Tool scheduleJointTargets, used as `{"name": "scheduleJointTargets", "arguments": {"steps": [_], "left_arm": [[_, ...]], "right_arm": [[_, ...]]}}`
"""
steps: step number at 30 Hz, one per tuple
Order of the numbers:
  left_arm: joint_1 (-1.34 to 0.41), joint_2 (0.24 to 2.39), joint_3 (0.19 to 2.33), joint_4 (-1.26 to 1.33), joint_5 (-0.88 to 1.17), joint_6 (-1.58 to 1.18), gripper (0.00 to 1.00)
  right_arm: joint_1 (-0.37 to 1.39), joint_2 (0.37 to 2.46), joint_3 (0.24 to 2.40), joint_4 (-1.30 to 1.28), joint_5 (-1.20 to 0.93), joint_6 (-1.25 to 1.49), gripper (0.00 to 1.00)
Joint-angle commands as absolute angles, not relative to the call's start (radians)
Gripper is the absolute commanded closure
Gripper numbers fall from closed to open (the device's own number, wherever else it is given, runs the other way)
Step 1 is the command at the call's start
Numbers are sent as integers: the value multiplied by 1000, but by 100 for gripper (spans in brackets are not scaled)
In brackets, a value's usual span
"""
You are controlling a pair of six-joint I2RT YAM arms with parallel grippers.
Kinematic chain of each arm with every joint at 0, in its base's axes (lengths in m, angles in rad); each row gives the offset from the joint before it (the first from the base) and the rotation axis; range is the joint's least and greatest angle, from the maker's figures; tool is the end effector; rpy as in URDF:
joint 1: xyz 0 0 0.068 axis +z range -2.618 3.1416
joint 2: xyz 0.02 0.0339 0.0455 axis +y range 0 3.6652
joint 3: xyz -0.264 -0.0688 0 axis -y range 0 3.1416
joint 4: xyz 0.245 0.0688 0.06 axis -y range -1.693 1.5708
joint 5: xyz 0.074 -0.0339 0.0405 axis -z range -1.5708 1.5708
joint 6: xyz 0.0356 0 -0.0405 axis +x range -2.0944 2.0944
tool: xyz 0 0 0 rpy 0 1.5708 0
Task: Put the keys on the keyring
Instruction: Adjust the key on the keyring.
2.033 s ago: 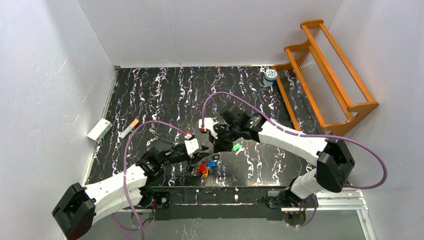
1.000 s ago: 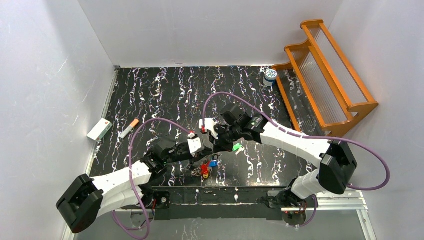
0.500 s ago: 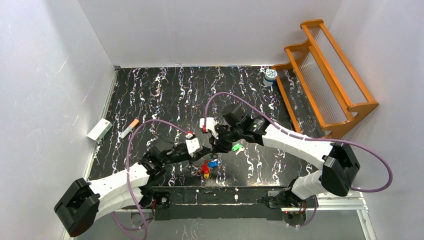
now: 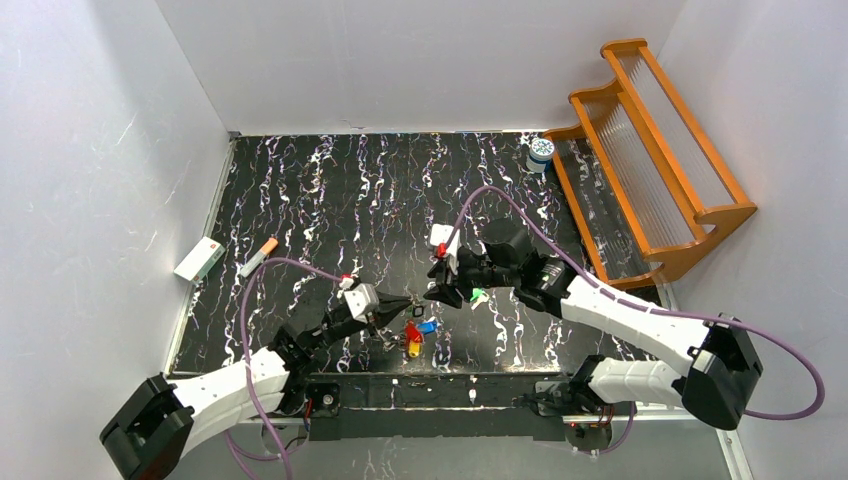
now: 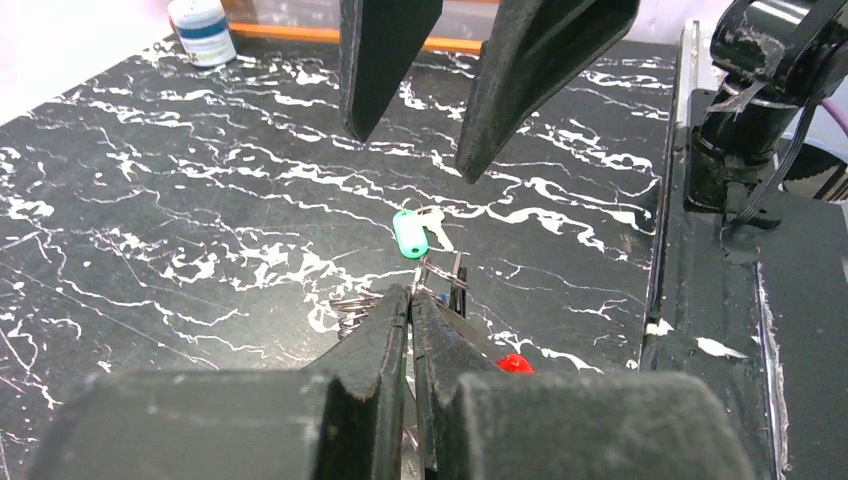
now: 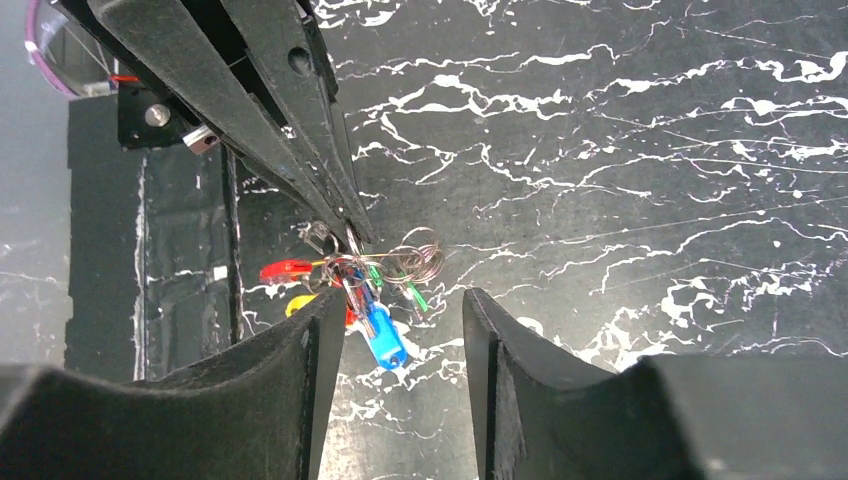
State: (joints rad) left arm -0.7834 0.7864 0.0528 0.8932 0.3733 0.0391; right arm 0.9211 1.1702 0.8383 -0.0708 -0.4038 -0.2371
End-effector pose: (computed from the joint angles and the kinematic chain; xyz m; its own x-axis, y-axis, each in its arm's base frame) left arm 0.1052 -0.1231 0.1979 0.1482 -0.0962 -0.9843 0.9071 0.4097 0.0965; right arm 0.1500 0.2206 0.2917 -0.0071 -0.3664 -0.9304 -0.9800 0.1876 -0.0664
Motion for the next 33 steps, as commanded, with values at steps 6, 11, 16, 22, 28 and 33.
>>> {"name": "scheduleJointTargets", "arguments": {"steps": [6, 11, 16, 22, 28, 33], "left_arm": [[-788, 736, 2, 1183, 371, 6, 100], [-788, 735, 3, 1195, 375, -23, 100], [-788, 736, 2, 1200, 371, -26, 100], [-788, 738, 3, 1203, 370, -25, 100], [-788, 733, 3, 1205, 366, -26, 100], [-787, 729, 3, 1204, 358, -27, 100]], "right_arm": [[900, 1168, 763, 181, -573, -91, 53], [897, 1182, 761, 184, -623, -97, 57], [897, 1189, 756, 186, -670, -110, 57], [896, 1212, 758, 163, -668, -128, 78], [893, 1217, 753, 139, -627, -143, 93], [893, 1214, 736, 138, -602, -151, 99]]}}
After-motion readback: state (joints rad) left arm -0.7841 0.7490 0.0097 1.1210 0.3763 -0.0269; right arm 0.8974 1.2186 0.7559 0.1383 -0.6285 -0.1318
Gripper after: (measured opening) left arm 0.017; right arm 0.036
